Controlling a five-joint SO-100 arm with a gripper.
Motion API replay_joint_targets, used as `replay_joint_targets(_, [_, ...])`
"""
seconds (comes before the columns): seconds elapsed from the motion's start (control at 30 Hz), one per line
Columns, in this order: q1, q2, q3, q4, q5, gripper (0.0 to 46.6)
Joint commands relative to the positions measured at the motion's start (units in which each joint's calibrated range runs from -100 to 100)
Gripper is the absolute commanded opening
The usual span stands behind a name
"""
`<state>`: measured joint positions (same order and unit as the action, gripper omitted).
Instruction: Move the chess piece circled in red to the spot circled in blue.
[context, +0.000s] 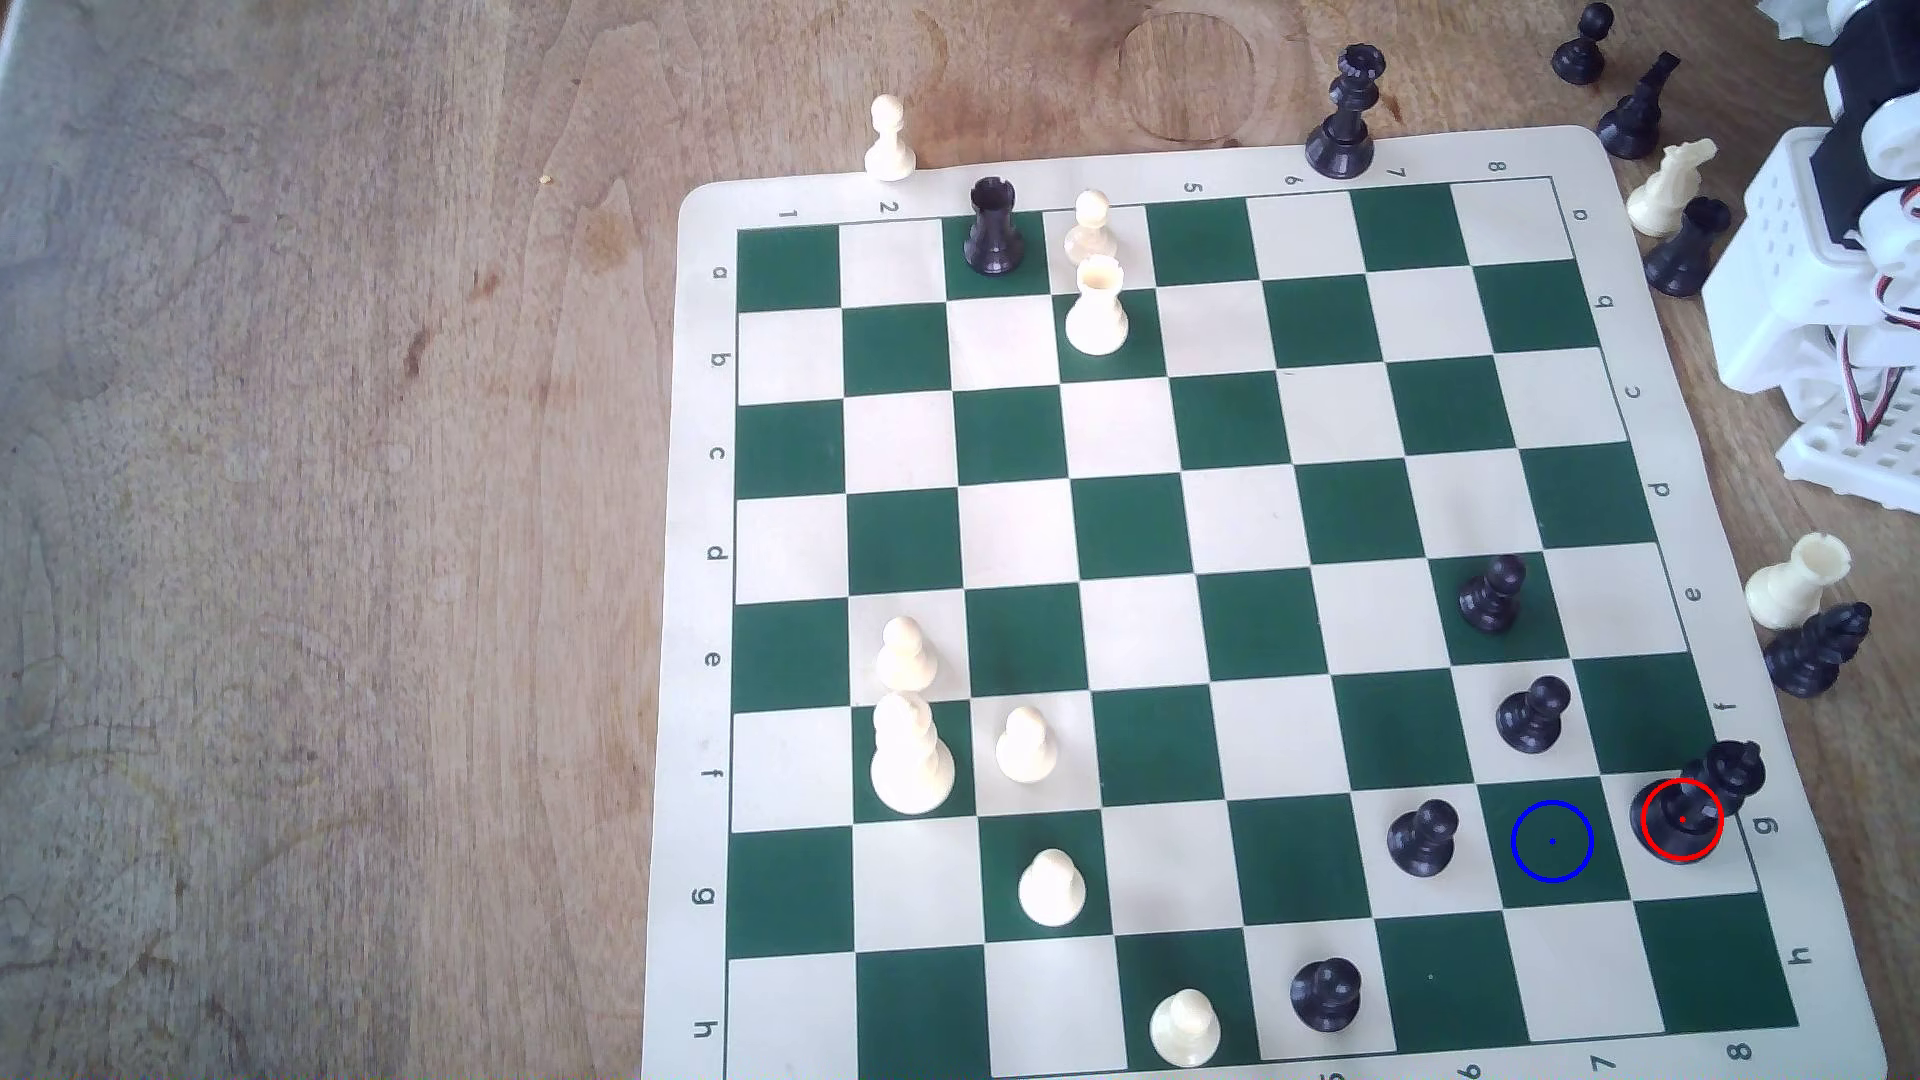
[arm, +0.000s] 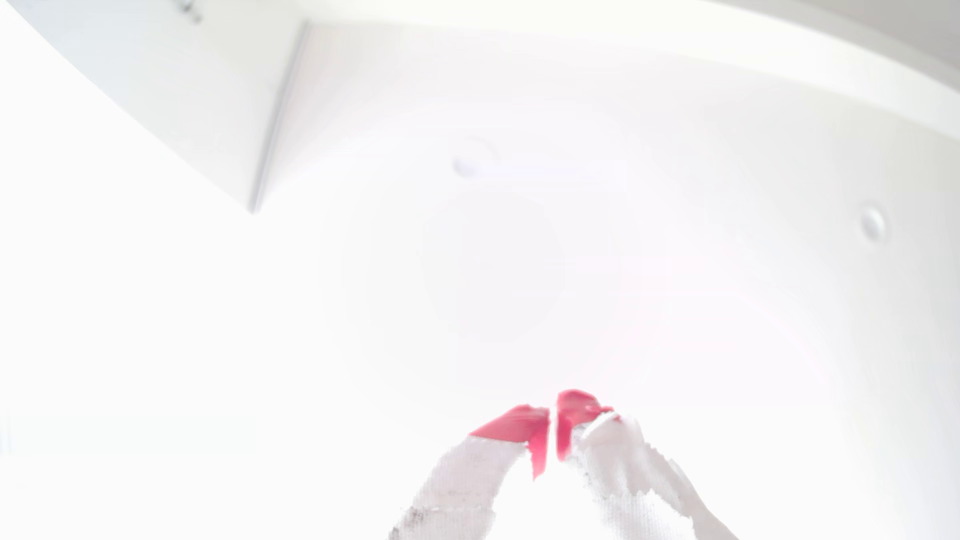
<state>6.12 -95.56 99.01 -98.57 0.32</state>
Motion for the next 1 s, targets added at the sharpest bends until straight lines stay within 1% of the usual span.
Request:
replay_joint_targets(0.0, [0.25, -0.2, 0.9, -1.19, 0.34, 0.2])
replay_joint_targets(0.63, [0.25, -0.2, 0.9, -1.19, 0.34, 0.2])
replay_joint_targets(0.67, [0.25, -0.2, 0.9, -1.19, -0.24, 0.2])
replay_joint_targets(0.73, [0.02, -0.2, 0.9, -0.94, -4.64, 0.3])
replay_joint_targets(0.8, [-2.41, -0.2, 0.9, 4.79, -4.69, 0.2])
replay_joint_targets(0.83, [-4.99, -0.28, 0.9, 11.42, -4.69, 0.2])
replay_joint_targets(0.87, [-5.61, -0.28, 0.9, 14.78, -4.69, 0.2])
replay_joint_targets(0.93, [-8.82, -0.2, 0.9, 23.46, -4.25, 0.2])
replay_joint_targets(0.97, [-12.57, -0.11, 0.9, 32.55, -1.76, 0.2])
